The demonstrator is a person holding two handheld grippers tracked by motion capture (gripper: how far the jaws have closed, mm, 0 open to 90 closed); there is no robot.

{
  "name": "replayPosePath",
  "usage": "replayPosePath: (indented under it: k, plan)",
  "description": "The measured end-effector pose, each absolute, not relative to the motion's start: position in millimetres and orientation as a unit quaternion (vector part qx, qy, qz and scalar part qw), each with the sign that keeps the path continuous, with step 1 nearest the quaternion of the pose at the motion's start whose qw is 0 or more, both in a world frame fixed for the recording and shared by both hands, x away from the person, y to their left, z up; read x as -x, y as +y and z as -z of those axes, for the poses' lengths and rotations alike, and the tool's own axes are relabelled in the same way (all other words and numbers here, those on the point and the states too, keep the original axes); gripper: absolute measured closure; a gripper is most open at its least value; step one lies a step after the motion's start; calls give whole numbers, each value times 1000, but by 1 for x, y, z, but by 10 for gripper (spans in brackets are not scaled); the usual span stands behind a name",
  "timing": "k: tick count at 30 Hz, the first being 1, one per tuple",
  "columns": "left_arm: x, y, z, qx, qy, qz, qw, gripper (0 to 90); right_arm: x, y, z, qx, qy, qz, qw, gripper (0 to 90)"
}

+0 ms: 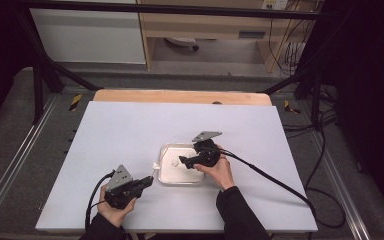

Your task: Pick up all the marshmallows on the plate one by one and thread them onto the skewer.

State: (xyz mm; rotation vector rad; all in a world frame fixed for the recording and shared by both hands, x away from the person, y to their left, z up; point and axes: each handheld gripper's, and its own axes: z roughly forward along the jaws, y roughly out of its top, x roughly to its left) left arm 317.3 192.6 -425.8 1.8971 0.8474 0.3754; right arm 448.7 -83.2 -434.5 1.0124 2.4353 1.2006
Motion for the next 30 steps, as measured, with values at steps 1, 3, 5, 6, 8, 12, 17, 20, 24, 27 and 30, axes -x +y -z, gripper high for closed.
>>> replayPosePath:
  k: [1, 3, 5, 6, 8, 12, 17, 20, 24, 27, 30]
  plan:
    - [-317, 193, 426, -782, 350, -154, 492, 885, -450, -83, 436, -346, 835, -409, 124, 299]
    - [-318, 192, 426, -782, 350, -154, 492, 885, -451, -83, 439, -348, 836, -406, 123, 359]
    - [-318, 192, 426, -782, 350, -153, 492, 885, -453, -82, 442, -352, 836, -403, 123, 423]
    - [-318, 192, 427, -782, 350, -153, 492, 885, -454, -82, 443, -352, 836, -402, 122, 446]
    - [-318, 192, 427, -782, 351, -153, 492, 885, -455, -82, 444, -356, 834, -404, 118, 503]
    - [-318, 192, 427, -782, 351, -152, 491, 885, -455, -80, 448, -356, 836, -403, 107, 548]
    - [-318, 192, 427, -783, 350, -152, 490, 885, -456, -79, 452, -354, 839, -399, 109, 591]
    - [-318, 192, 428, -783, 351, -152, 490, 885, -455, -79, 452, -347, 841, -399, 114, 638]
    - [-318, 191, 428, -784, 350, -151, 489, 885, -454, -79, 452, -347, 841, -398, 115, 677]
    - [-318, 191, 428, -785, 349, -151, 489, 885, -453, -79, 452, -350, 840, -398, 115, 699]
    - [-318, 191, 428, -785, 349, -151, 489, 885, -454, -80, 452, -350, 840, -399, 112, 713]
